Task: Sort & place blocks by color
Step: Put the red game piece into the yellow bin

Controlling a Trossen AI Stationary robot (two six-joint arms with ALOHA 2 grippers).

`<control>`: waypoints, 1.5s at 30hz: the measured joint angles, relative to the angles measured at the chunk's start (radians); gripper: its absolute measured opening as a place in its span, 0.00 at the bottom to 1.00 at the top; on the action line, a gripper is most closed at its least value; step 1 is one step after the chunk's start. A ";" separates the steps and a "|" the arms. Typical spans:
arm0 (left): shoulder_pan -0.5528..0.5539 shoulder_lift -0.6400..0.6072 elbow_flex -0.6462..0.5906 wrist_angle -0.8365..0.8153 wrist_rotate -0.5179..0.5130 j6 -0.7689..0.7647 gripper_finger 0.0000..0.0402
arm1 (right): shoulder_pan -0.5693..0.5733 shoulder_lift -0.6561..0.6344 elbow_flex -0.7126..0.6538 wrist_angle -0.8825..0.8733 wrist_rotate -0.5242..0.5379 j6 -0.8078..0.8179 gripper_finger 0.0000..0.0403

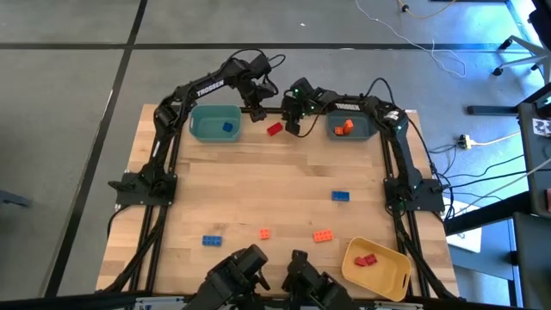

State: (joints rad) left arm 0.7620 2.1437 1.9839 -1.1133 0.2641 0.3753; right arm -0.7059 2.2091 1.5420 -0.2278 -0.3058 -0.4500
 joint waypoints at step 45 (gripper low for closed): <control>-0.042 0.008 -0.175 0.082 -0.040 -0.298 0.67 | -0.008 -0.179 0.413 -0.648 -0.026 -0.054 0.04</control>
State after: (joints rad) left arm 0.7198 2.1513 1.8086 -1.0314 0.2241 0.0773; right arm -0.7137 2.0303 1.9551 -0.8756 -0.3316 -0.5043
